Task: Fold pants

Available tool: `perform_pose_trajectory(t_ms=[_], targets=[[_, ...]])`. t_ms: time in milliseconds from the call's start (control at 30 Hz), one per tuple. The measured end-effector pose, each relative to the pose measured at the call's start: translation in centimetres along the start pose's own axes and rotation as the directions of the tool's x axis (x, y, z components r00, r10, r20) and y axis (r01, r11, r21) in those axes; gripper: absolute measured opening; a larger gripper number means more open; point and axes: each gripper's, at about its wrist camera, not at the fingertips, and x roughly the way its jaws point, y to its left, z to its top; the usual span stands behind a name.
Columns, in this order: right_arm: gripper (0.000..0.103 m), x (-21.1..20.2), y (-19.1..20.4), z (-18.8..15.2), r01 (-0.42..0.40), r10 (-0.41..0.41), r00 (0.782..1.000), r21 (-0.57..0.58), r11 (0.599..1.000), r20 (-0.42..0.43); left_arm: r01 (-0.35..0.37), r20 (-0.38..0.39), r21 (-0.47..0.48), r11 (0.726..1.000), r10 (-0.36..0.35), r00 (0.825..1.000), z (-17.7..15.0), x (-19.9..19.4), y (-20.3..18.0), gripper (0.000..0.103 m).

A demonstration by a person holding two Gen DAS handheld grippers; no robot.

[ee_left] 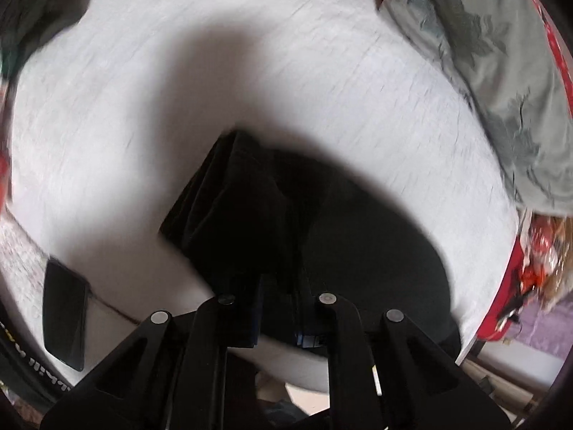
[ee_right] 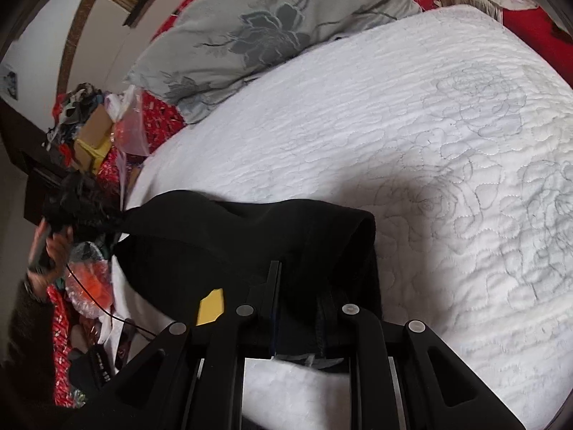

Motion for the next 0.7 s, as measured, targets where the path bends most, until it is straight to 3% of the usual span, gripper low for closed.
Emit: perform_pose_trajectory(t_ms=[100,133,167,233,333,367,467,533,700], targets=[[0.018,-0.5,-0.2,-1.6,0.005,-0.005,1.0,0.0,1.0,-0.016,-0.014,-0.053,-0.043,0.999,0.012,0.999,-1.4,2.8,3.8,0.011],[0.018,-0.3,-0.5,-2.1,0.029,-0.029,0.999,0.005,1.0,-0.027,0.0,-0.066,-0.088,0.996,-0.006,0.998,-1.4,3.8,5.4,0.011],[0.018,-0.1,-0.7,-2.4,0.045,-0.044,0.998,0.012,0.999,-0.038,0.071,-0.065,-0.135,0.988,-0.08,0.995,-1.4,4.2,6.8,0.011],[0.018,0.2,-1.4,-2.8,0.078,-0.075,0.996,0.047,0.996,-0.057,0.149,-0.015,-0.163,0.975,-0.153,0.988,-1.7,3.0,7.9,0.011],[0.018,-1.4,-1.6,-2.7,0.056,-0.056,0.998,0.085,0.995,-0.003,0.164,0.096,-0.057,0.985,-0.158,0.983,-2.3,-0.1,7.1,0.013],[0.023,-1.9,-1.7,-2.7,0.051,-0.052,0.999,0.094,0.994,0.01,0.173,0.112,-0.03,0.985,-0.169,0.979,-2.5,-0.8,6.8,0.015],[0.058,-2.8,-1.9,-2.4,0.046,-0.053,0.997,0.13,0.99,0.048,0.225,0.13,0.017,0.974,-0.226,0.966,-2.9,-1.7,6.5,0.03],[0.061,-2.4,-1.8,-2.2,0.037,-0.045,0.998,0.144,0.989,0.05,0.252,0.131,0.019,0.968,-0.252,0.959,-3.1,-1.8,6.2,0.039],[0.061,0.0,-0.7,-2.2,0.078,-0.081,0.997,0.118,0.99,0.017,0.318,0.103,-0.036,0.947,-0.313,0.944,-3.0,-0.4,6.1,0.039]])
